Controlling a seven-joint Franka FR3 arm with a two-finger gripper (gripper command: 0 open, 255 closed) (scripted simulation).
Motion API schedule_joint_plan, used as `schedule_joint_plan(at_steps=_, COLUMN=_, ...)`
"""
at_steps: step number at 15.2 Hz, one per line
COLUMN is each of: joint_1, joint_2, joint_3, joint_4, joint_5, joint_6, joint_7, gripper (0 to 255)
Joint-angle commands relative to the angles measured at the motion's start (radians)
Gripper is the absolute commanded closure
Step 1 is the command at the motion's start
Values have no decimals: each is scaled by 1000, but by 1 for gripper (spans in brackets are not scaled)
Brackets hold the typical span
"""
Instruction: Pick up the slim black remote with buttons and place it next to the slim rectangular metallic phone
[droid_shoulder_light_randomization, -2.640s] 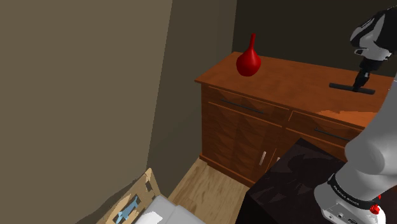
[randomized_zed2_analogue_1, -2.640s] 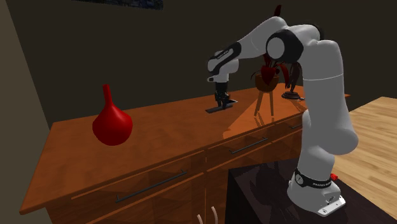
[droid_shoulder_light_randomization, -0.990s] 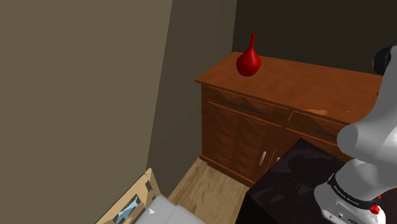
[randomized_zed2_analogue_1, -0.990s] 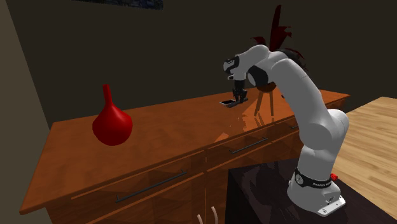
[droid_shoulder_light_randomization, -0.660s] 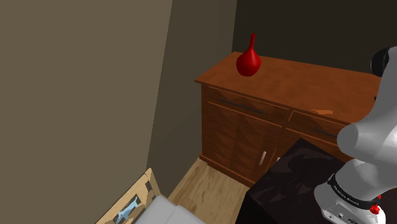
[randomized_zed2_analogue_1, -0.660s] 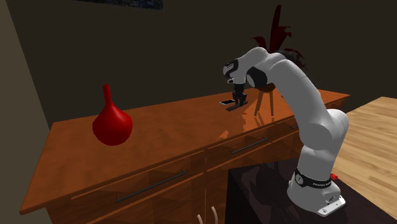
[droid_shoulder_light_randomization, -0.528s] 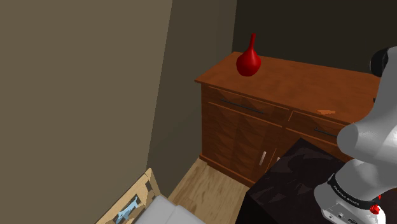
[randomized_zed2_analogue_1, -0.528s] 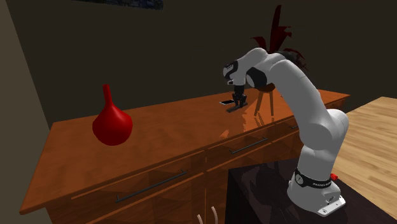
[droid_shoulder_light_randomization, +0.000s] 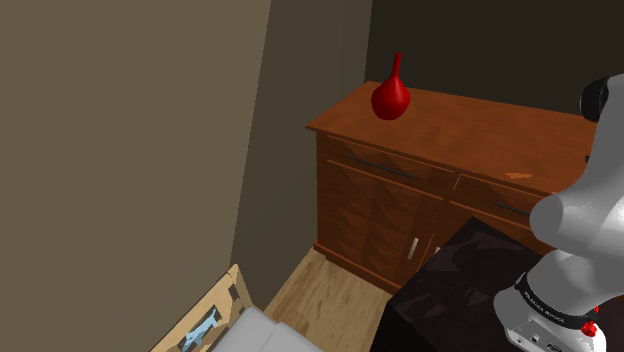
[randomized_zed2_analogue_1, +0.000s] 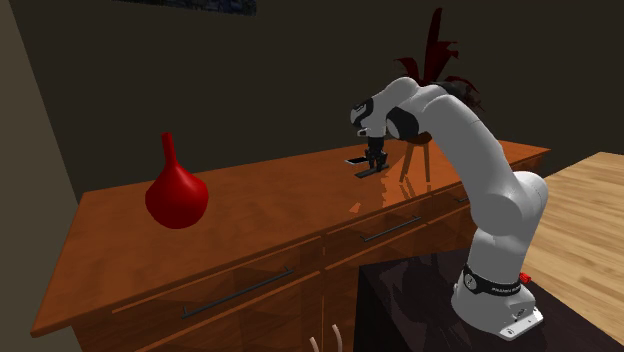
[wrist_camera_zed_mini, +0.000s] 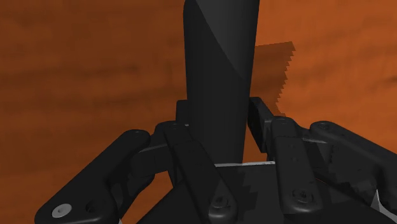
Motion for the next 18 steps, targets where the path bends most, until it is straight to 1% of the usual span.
schedule_joint_plan(at_steps=1, joint_1=0, joint_2=0, joint_3=1, joint_4=0, joint_5=0, joint_6=0, joint_7=0, gripper=255)
schedule_joint_plan(at_steps=2, joint_1=0, joint_2=0, joint_3=1, joint_4=-1, joint_5=0, joint_6=1, joint_7=0, gripper=0)
schedule_joint_plan(at_steps=7, joint_1=0, joint_2=0, joint_3=1, joint_4=0, joint_5=0, joint_6=0, joint_7=0, gripper=0)
schedule_joint_plan(at_steps=11, joint_1=-18, joint_2=-24, joint_3=-12, joint_4=97, joint_5=-21, joint_6=-109, joint_7=21, gripper=0)
schedule_joint_plan(at_steps=18, joint_1=-18, joint_2=-24, joint_3=-12, joint_4=97, joint_5=-21, joint_6=-109, joint_7=21, gripper=0)
